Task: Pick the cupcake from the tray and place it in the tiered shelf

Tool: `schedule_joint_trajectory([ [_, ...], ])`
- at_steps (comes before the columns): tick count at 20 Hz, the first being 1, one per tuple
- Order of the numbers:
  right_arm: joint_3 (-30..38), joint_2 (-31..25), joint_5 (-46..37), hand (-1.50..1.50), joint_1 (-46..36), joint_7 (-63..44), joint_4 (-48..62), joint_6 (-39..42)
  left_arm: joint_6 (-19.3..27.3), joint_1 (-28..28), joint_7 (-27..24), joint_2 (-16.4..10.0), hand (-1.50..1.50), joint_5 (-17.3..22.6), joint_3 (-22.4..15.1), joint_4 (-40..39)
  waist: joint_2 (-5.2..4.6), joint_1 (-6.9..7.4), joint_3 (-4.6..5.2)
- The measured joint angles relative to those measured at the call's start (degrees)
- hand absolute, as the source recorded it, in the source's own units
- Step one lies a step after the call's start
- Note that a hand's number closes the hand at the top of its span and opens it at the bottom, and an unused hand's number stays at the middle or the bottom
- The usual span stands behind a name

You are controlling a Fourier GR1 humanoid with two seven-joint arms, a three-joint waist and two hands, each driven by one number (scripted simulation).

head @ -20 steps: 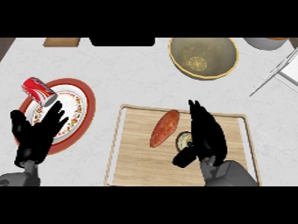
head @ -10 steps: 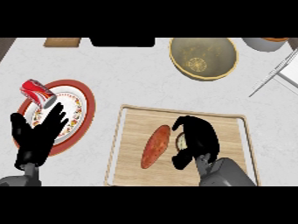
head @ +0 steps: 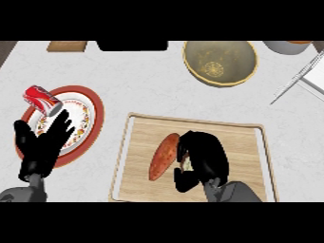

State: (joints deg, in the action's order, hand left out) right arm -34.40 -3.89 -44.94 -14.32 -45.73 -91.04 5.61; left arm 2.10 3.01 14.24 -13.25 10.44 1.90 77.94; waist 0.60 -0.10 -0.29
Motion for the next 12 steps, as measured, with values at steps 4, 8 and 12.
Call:
schedule_joint_trajectory([
  [4, 6.5, -1.5, -1.0, 1.5, 0.9, -2.4, -2.8, -3.8, -0.4, -1.4, -0.1, -0.3, 0.0, 0.2, 0.3, 1.5, -0.19, -0.28, -0.01],
  [8, 17.5, -3.9, -1.5, 1.5, -0.1, -6.7, -3.2, -8.4, -0.3, -1.8, 0.0, -0.2, 0.0, 0.3, 0.5, 1.8, -0.29, -0.78, -0.1],
  [12, 22.3, -6.1, -5.6, 1.5, -2.9, -11.4, -9.2, -8.8, 0.1, -1.7, 0.5, 0.0, 0.0, -0.2, 0.4, 1.8, -0.1, -0.83, -0.11],
])
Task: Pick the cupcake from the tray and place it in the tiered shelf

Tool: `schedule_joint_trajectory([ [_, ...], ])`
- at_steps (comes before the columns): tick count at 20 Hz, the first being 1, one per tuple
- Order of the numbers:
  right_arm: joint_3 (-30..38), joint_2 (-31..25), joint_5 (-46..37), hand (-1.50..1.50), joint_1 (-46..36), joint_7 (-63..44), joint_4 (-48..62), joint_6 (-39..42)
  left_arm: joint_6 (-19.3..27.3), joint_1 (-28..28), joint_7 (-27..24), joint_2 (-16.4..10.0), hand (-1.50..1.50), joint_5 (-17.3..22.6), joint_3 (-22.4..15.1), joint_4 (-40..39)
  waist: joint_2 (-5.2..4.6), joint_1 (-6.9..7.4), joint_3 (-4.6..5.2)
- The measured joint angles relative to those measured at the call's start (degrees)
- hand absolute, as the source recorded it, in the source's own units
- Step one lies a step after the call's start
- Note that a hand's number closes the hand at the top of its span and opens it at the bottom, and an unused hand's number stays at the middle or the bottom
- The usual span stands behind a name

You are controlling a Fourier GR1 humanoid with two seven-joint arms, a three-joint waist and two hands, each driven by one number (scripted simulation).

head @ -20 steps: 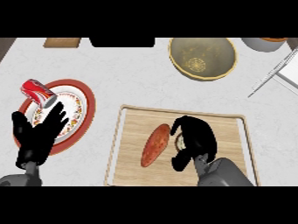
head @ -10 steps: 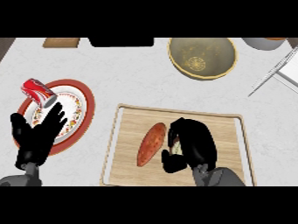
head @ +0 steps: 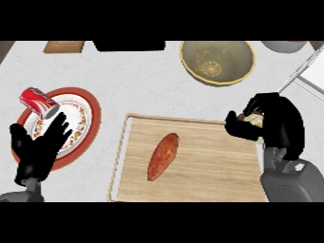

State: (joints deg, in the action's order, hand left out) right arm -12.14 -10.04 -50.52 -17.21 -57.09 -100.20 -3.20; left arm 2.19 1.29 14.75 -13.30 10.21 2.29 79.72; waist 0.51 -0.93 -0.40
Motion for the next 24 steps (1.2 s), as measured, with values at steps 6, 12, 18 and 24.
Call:
schedule_joint_trajectory([
  [6, 5.2, -3.8, -6.8, 1.5, -6.5, -5.9, -10.5, 5.3, 0.0, -0.4, 0.5, 0.2, 0.0, -0.1, 0.0, 0.7, 0.21, 0.01, 0.18],
  [12, 12.1, -7.1, -8.4, 1.5, -15.5, -8.3, -15.5, 12.7, 0.6, 0.3, 1.6, 0.5, 0.0, -0.6, -0.1, 0.6, 0.19, 0.19, 0.2],
  [18, 21.9, -12.3, -5.4, 1.5, -22.6, -6.9, -15.4, 18.6, -0.4, 0.2, 1.0, 0.1, 0.0, -0.4, 0.3, 0.3, 0.17, 0.19, 0.25],
  [24, 31.8, -19.3, -1.7, 1.5, -29.8, -4.2, -9.3, 23.4, -0.9, 0.2, 1.0, 0.4, 0.0, -0.2, 0.4, 0.5, 0.05, 0.47, 0.23],
])
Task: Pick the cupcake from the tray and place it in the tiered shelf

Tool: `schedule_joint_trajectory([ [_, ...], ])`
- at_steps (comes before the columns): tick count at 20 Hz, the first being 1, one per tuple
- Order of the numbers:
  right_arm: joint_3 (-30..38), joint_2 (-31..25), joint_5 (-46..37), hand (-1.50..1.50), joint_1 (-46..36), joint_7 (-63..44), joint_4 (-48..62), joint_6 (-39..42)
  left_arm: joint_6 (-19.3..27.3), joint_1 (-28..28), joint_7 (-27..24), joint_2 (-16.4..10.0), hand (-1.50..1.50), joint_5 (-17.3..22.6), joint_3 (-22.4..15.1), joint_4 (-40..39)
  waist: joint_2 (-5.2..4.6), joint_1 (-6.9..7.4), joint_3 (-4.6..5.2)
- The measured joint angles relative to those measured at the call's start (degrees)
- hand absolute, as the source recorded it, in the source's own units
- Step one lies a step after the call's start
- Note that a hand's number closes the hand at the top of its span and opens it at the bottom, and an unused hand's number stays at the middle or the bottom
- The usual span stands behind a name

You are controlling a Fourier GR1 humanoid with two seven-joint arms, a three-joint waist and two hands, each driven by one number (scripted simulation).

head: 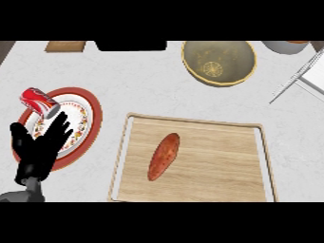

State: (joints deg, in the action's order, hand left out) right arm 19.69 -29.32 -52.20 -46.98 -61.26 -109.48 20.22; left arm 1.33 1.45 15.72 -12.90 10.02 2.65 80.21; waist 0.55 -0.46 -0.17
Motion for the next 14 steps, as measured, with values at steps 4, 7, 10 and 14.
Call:
schedule_joint_trajectory([
  [4, 4.6, -5.0, 1.4, 1.5, -2.6, 2.9, 5.8, 2.6, 0.9, -0.6, -0.8, 1.2, 0.0, -1.1, -0.9, 1.0, -0.08, 0.26, -0.03],
  [7, 7.1, -7.8, 2.8, 1.5, -4.0, 4.9, 10.5, 4.0, 0.6, 0.3, -0.8, 0.9, 0.0, -1.1, -0.3, -0.3, -0.13, 0.38, -0.13],
  [10, 9.1, -10.6, 4.4, 1.5, -5.0, 7.1, 15.2, 5.5, 0.3, 0.4, -0.6, 0.8, 0.0, -0.9, 0.0, -0.3, -0.19, 0.51, -0.12],
  [14, 10.4, -13.0, 5.8, 1.5, -3.6, 9.9, 20.1, 6.6, 0.5, 0.6, -0.4, 1.2, 0.0, -1.4, -0.1, -0.2, -0.22, 0.61, -0.14],
])
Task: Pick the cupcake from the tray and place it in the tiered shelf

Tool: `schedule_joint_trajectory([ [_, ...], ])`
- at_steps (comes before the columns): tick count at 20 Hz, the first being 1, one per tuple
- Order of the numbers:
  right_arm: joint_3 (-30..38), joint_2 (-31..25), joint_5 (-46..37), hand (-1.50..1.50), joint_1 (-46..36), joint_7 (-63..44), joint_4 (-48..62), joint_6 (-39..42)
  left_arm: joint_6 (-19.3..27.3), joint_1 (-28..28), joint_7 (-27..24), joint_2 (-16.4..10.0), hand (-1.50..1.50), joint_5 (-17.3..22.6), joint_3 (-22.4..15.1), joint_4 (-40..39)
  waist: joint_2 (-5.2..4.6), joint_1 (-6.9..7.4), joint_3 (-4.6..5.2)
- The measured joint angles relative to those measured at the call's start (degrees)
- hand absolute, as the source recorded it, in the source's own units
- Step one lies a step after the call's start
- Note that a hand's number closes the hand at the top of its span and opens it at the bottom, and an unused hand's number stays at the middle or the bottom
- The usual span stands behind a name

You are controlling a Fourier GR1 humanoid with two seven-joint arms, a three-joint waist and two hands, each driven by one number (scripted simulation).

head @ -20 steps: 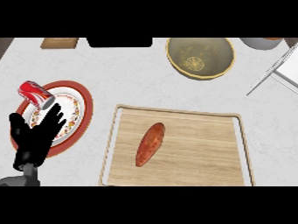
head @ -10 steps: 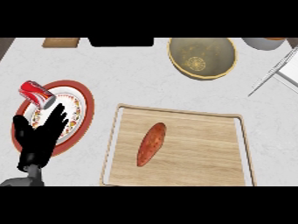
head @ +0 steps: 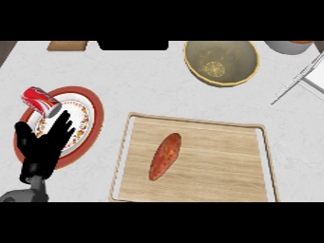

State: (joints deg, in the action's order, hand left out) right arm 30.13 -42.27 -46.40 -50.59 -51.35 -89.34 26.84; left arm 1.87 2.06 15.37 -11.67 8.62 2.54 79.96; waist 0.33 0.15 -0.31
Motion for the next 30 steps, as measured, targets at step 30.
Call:
schedule_joint_trajectory([
  [30, -3.0, -8.8, 0.5, 1.5, 3.4, 20.5, 28.2, -15.7, -2.3, 1.2, 1.4, 0.4, 0.0, -0.8, 2.0, -0.6, -0.09, 0.31, 0.05],
])
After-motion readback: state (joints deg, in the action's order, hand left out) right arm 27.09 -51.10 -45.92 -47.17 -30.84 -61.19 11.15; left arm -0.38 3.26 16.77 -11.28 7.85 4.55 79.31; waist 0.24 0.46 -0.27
